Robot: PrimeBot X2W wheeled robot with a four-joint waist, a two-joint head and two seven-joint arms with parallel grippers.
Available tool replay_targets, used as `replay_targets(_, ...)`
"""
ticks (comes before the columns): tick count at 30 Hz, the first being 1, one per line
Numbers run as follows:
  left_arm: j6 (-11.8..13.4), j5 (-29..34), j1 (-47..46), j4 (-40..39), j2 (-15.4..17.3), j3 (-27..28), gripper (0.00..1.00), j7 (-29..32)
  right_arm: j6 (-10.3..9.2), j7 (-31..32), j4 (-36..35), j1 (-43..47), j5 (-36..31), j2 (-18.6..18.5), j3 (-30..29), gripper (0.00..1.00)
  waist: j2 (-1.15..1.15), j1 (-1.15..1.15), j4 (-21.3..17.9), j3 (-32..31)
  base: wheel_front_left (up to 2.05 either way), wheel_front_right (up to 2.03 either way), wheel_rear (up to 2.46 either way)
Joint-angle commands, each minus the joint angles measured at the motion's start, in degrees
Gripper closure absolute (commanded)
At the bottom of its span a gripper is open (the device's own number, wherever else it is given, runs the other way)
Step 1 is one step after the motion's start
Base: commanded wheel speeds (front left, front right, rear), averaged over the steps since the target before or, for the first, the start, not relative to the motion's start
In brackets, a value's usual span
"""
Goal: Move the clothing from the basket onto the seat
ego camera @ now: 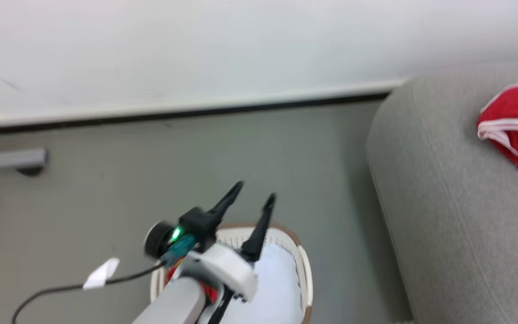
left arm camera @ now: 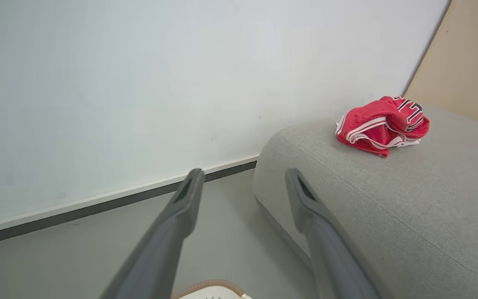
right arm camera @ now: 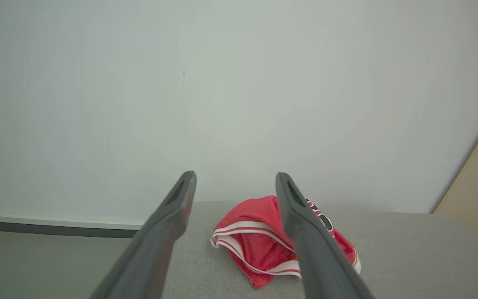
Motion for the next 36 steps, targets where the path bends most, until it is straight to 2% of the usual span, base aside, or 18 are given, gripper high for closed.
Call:
replay_targets(1,0.24,-0.96,1.36,0.19,0.43,0.27,0.00,-0.51,-0.14,0.03,-0.60,1.49,0.69,0.30,0.08,0.00,0.00,0.02,2.36,-4.62,0.00,0.00,0.00)
replay_targets(7,2.22,-2.32,7.80,1.16,2.26,3.05,0.00,-1.97,-0.14,0.03,-5.53,11.01,1.88,3.99,2.49,0.00,0.00,0.02,5.31,-9.37,0.00,0.00,0.00)
replay_targets(13,4.16,-2.55,13.56,-0.57,3.42,7.46,0.00,-2.42,-0.14,0.03,-4.84,18.05,4.10,7.01,2.95,0.00,0.00,0.02,7.34,-11.48,0.00,0.00,0.00)
replay_targets(19,4.95,0.50,20.34,-3.90,3.87,12.76,0.00,-2.39,-0.14,0.03,-2.82,23.00,5.09,8.73,5.53,0.00,0.00,0.02,8.00,-12.59,0.00,0.00,0.00)
replay_targets(27,3.30,3.50,26.69,-5.32,1.41,18.57,0.00,-2.40,-0.14,0.02,-0.37,26.22,6.74,8.98,10.93,0.00,0.00,0.02,7.59,-13.02,0.00,0.00,0.00)
replay_targets(36,0.45,6.84,28.31,-4.99,-0.93,22.45,0.00,-2.41,-0.14,0.02,-0.73,25.62,7.55,8.96,12.25,0.00,0.00,0.02,7.52,-12.82,0.00,0.00,0.00)
